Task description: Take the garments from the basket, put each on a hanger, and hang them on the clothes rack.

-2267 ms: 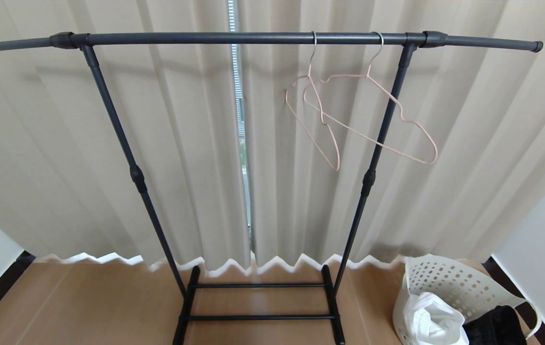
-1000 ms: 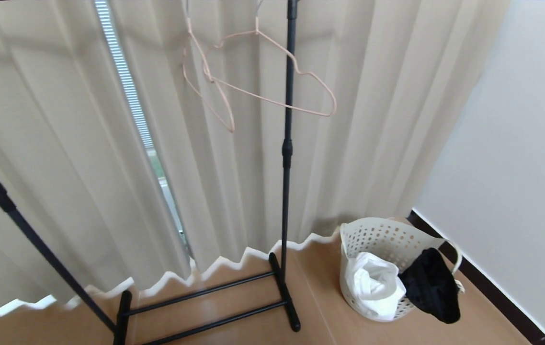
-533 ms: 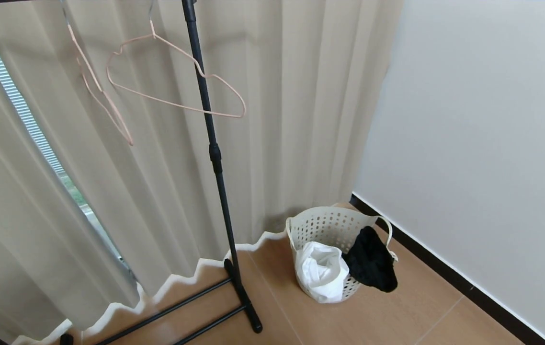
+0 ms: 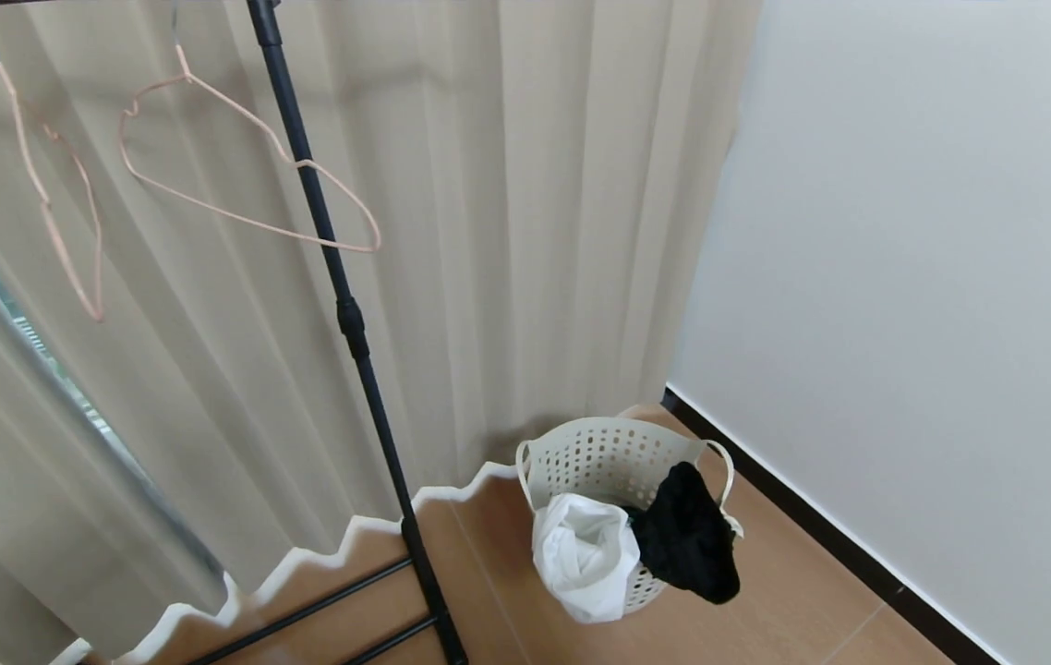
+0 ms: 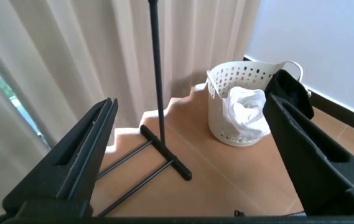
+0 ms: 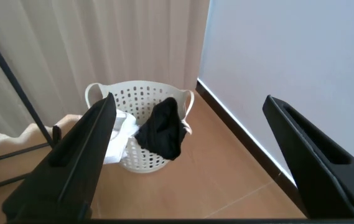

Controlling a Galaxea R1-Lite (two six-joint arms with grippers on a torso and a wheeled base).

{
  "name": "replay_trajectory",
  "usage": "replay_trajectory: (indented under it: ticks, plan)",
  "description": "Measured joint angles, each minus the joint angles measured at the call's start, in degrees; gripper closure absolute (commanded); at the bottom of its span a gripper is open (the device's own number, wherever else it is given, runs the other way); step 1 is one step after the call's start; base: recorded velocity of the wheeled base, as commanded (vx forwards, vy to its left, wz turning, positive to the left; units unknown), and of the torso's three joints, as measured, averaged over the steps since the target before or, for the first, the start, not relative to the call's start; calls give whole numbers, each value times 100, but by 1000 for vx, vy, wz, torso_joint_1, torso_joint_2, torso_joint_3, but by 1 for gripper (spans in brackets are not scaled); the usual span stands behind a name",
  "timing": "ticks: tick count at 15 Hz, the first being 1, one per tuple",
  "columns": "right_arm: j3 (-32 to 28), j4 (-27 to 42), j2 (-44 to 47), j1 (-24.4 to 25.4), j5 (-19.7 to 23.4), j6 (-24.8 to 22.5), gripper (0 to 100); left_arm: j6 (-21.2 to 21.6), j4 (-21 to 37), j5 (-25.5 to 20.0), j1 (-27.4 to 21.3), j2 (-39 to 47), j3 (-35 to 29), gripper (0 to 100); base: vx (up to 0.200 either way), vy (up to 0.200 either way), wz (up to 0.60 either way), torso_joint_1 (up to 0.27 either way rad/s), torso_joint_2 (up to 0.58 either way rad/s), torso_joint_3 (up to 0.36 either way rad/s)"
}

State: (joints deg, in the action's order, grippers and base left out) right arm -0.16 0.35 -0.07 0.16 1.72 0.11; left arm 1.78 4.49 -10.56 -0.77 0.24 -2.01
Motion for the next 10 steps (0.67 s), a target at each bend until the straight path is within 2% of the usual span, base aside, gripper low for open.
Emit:
replay_trajectory:
  ticks: [10]
  plan:
    - [-2,-2,0,-2,9,-11,0,-59,0,20,4,0,0,0,0,0,0,0,0,0]
